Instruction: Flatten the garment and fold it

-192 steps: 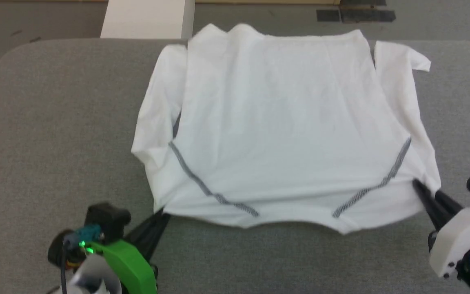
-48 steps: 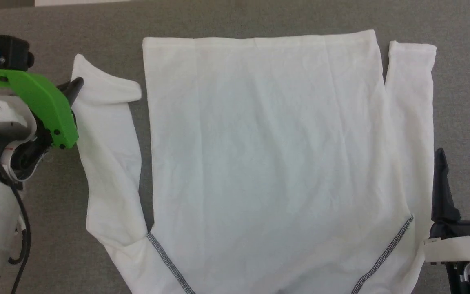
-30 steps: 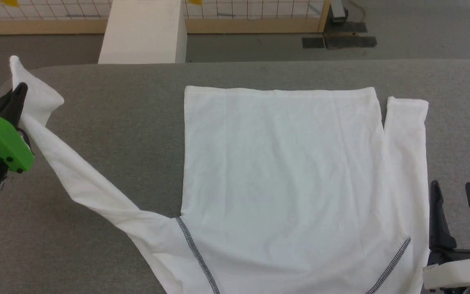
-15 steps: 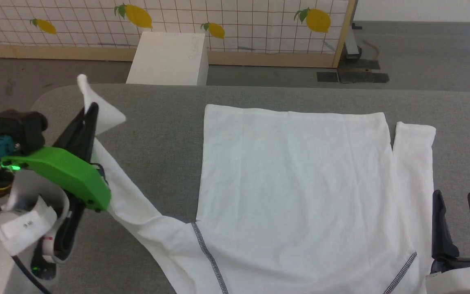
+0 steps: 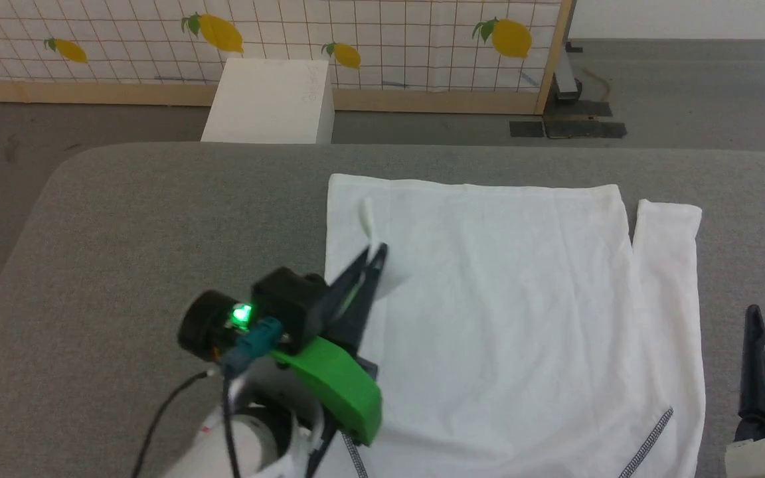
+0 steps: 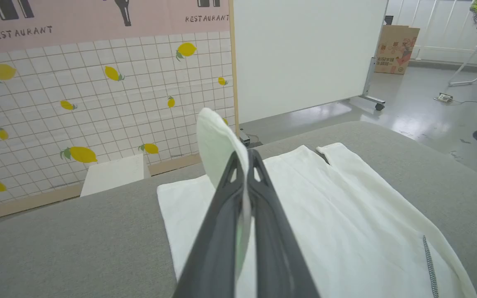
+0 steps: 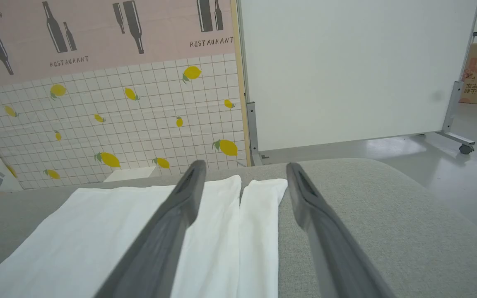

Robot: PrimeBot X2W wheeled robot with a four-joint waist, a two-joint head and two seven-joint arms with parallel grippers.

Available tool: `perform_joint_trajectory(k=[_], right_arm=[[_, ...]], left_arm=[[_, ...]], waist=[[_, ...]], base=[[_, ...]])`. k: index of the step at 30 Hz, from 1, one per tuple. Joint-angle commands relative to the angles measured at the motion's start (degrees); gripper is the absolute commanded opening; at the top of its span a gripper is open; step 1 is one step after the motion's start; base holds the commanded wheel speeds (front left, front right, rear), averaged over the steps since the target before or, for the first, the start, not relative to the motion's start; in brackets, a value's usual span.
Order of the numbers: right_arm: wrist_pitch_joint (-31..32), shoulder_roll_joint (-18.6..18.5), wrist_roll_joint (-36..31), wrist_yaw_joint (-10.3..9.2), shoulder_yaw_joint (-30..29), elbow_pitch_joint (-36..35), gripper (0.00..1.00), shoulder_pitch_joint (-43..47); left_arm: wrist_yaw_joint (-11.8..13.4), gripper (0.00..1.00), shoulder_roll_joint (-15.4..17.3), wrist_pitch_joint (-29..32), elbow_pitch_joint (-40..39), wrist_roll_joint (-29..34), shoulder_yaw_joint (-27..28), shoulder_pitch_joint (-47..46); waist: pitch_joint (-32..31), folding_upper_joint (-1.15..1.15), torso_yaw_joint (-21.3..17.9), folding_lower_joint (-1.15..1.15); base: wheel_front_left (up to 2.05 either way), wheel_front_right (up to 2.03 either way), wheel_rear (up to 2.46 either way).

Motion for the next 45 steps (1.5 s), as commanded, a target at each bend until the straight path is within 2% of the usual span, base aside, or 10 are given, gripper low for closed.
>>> perform_joint_trajectory(k=[1,9,15,28,33,41,42,43,44,45], right_arm=[[0.2,0.0,0.0,-0.09,-0.4,-0.3,1.0,0.5],[0.9,0.0,-0.3,-0.09,-1.7,-1.3,1.0,0.6],[1.2,0.0,-0.3,-0.09,-1.8,-1.6,1.0,0.6],[1.0,0.0,0.1,-0.09,-1.1,-1.0,1.0,-0.3],[1.2,0.0,-0.3,-0.09,-0.3,-0.8,1.0,-1.8],[1.8,0.0,-0.8,-0.09,0.5,-0.6,1.0,-2.7],[1.9,0.0,-0.8,-0.09,0.6,-0.5,1.0,-2.7],[2.0,0.0,-0.8,-0.09,0.7,-0.5,1.0,-2.7],[2.0,0.0,-0.9,-0.09,0.7,-0.5,1.0,-2.7],[2.1,0.0,-0.9,-0.09,0.7,-0.5,1.0,-2.7]], left_arm=[[-0.8,0.0,-1.7,-0.9,1.7,0.8,-1.9,0.7],[-5.0,0.0,-12.0,-4.6,14.2,1.8,-13.2,0.0],[-9.3,0.0,-16.9,-8.0,24.7,3.4,-20.0,-3.0],[-13.0,0.0,-18.8,-17.7,38.8,3.3,-32.6,-8.1],[-14.2,0.0,-18.8,-11.6,45.6,-3.7,-36.2,-9.3],[-11.8,0.01,-18.8,-5.2,48.2,-11.6,-37.3,-10.4],[-11.8,0.35,-18.8,-4.9,48.1,-12.3,-37.3,-10.6],[-11.7,0.44,-18.8,-5.0,48.0,-13.1,-37.4,-10.6],[-11.7,1.0,-18.8,-4.8,47.9,-14.3,-37.4,-10.5],[-11.8,1.0,-18.8,-4.3,47.7,-15.2,-37.5,-10.5]], waist=[[-0.2,0.0,0.0,0.0],[-0.6,0.0,-0.5,0.0],[-0.2,0.0,-1.1,0.0],[2.8,0.0,-2.3,0.0],[4.3,0.0,-2.7,0.0],[4.7,0.0,-3.5,0.0],[4.7,0.0,-3.6,0.0],[4.7,0.0,-3.6,0.0],[4.6,0.0,-3.7,0.0],[4.6,0.0,-3.8,0.0]], base=[[0.0,0.0,0.0],[0.0,0.0,0.0],[0.0,0.0,0.0],[0.0,0.0,0.0],[0.0,0.0,0.0],[0.0,0.0,0.0],[0.0,0.0,0.0],[0.0,0.0,0.0],[0.0,0.0,0.0],[0.0,0.0,0.0]])
